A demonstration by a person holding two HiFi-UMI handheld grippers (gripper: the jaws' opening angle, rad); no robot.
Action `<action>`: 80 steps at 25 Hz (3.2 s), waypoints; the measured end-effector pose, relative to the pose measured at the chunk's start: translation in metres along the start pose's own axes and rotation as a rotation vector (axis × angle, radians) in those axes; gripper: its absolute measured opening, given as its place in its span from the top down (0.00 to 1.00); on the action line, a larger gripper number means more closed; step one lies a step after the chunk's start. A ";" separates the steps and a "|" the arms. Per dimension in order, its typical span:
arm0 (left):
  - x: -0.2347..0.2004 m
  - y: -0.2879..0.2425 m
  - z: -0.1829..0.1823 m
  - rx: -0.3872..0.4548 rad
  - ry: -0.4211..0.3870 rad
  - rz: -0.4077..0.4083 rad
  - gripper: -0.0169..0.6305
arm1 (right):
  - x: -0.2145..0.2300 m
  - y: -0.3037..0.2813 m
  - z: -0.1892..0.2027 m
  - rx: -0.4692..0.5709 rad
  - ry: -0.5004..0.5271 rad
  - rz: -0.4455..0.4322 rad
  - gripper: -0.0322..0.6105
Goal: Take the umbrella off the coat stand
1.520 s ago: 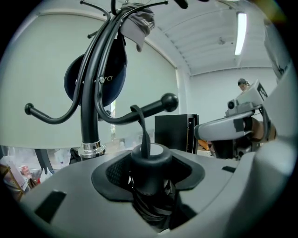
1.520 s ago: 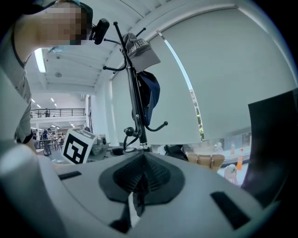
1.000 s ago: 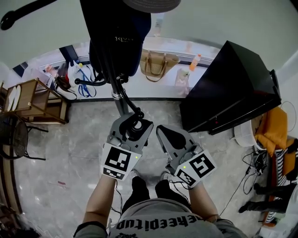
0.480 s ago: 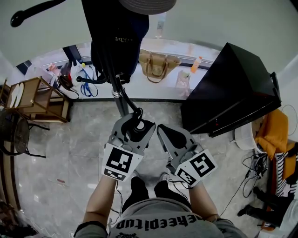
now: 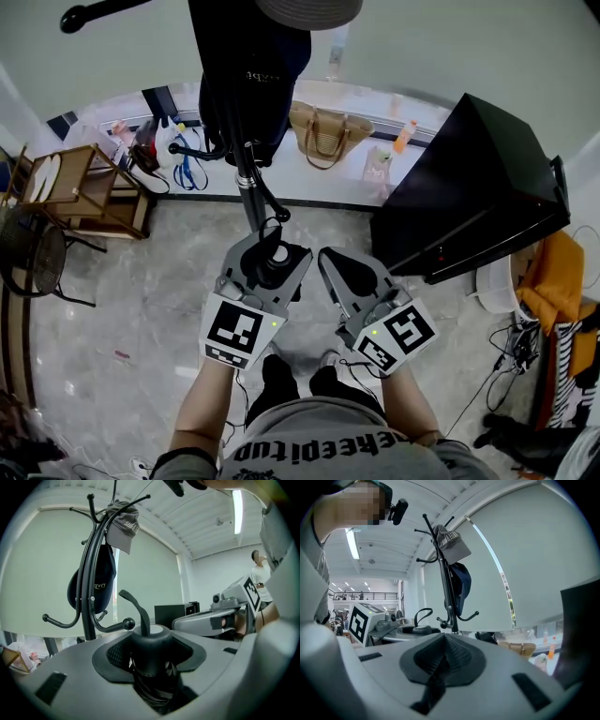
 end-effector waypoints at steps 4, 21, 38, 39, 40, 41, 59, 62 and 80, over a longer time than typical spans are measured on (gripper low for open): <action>-0.002 0.015 -0.002 0.006 0.010 -0.044 0.64 | -0.008 -0.002 -0.001 0.001 0.000 -0.032 0.93; -0.018 0.100 -0.021 0.061 0.023 -0.308 0.64 | -0.060 -0.023 -0.006 -0.003 0.024 -0.235 0.93; -0.032 0.207 -0.038 0.111 0.031 -0.605 0.64 | -0.123 -0.051 -0.012 0.014 0.049 -0.441 0.93; -0.032 0.214 -0.039 0.116 0.030 -0.621 0.64 | -0.127 -0.053 -0.013 0.016 0.049 -0.450 0.93; -0.033 0.221 -0.040 0.121 0.025 -0.639 0.64 | -0.131 -0.054 -0.013 0.018 0.049 -0.459 0.93; -0.034 0.228 -0.041 0.123 0.020 -0.659 0.64 | -0.134 -0.056 -0.012 0.020 0.048 -0.468 0.93; -0.030 0.293 -0.037 0.119 0.016 -0.820 0.64 | -0.168 -0.059 -0.009 0.027 0.038 -0.537 0.93; -0.030 0.292 -0.038 0.130 0.016 -0.815 0.64 | -0.166 -0.058 -0.010 0.027 0.042 -0.528 0.93; -0.028 0.294 -0.043 0.126 0.009 -0.808 0.64 | -0.171 -0.059 -0.012 0.022 0.060 -0.533 0.93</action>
Point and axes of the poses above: the fingertips, and each gripper's own axes: y backward along the fingers, x to its right, z out of its underside, the point moved 4 cm from there along y, backward along the fingers, and after that the axes turned 7 degrees about x, right-handed, at the moved point
